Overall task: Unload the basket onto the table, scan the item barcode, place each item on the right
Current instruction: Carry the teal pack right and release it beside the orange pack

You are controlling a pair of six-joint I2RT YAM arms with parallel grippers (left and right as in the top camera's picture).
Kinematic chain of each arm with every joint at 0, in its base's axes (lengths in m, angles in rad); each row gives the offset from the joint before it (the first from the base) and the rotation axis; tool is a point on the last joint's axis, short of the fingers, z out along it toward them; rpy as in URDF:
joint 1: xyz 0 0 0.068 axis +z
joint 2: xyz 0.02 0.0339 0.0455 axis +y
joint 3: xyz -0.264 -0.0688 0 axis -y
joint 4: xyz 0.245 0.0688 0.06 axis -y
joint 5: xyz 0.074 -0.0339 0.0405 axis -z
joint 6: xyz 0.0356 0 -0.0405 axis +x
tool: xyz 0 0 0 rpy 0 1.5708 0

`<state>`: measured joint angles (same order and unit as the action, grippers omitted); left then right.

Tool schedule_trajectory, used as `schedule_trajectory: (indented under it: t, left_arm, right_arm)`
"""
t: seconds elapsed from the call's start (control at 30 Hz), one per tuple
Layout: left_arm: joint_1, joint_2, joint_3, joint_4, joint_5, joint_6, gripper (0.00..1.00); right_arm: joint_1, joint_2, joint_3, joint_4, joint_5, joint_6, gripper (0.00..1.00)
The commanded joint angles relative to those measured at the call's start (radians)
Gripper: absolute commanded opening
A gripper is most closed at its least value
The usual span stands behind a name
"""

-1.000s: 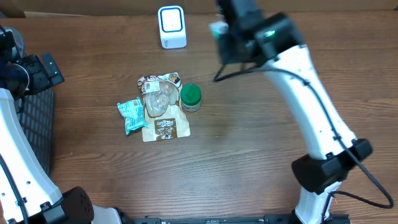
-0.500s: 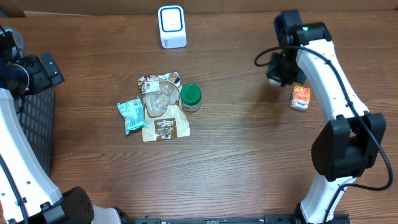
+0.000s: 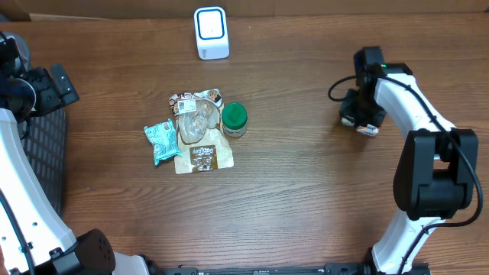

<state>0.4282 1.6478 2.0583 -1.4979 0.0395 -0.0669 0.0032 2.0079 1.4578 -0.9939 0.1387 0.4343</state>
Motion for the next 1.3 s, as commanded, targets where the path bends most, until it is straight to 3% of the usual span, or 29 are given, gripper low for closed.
schedule_trajectory:
  t: [0.0,0.27,0.47,0.6,0.87,0.97,1.1,1.27]
  left_arm:
    - [0.003,0.002,0.018,-0.001,-0.006,0.023,1.0]
    - [0.003,0.002,0.018,-0.001,-0.006,0.023,1.0]
    - [0.003,0.002,0.018,-0.001,-0.006,0.023,1.0]
    - [0.003,0.002,0.018,-0.001,-0.006,0.023,0.99]
    - [0.003,0.002,0.018,-0.001,-0.006,0.023,1.0]
    - [0.003,0.002,0.018,-0.001,-0.006,0.023,1.0]
    - [0.003,0.002,0.018,-0.001,-0.006,0.023,0.99]
    - [0.003,0.002,0.018,-0.001,-0.006,0.023,1.0]
  right_arm:
    - [-0.032,0.003,-0.03,0.018,0.005,0.008,0.04]
    - [-0.048,0.003,-0.031,-0.002,-0.002,0.007,0.06]
    - [-0.048,0.003,-0.004,-0.011,-0.074,-0.095,0.26]
    - [-0.048,0.003,0.056,-0.053,-0.074,-0.099,0.34]
    - [-0.038,0.003,0.269,-0.209,-0.08,-0.13,0.37]
    - [-0.015,0.003,0.342,-0.25,-0.186,-0.188,0.38]
    - [0.04,0.003,0.363,-0.229,-0.356,-0.208,0.41]
    - [0.164,0.003,0.362,-0.154,-0.402,-0.208,0.41]
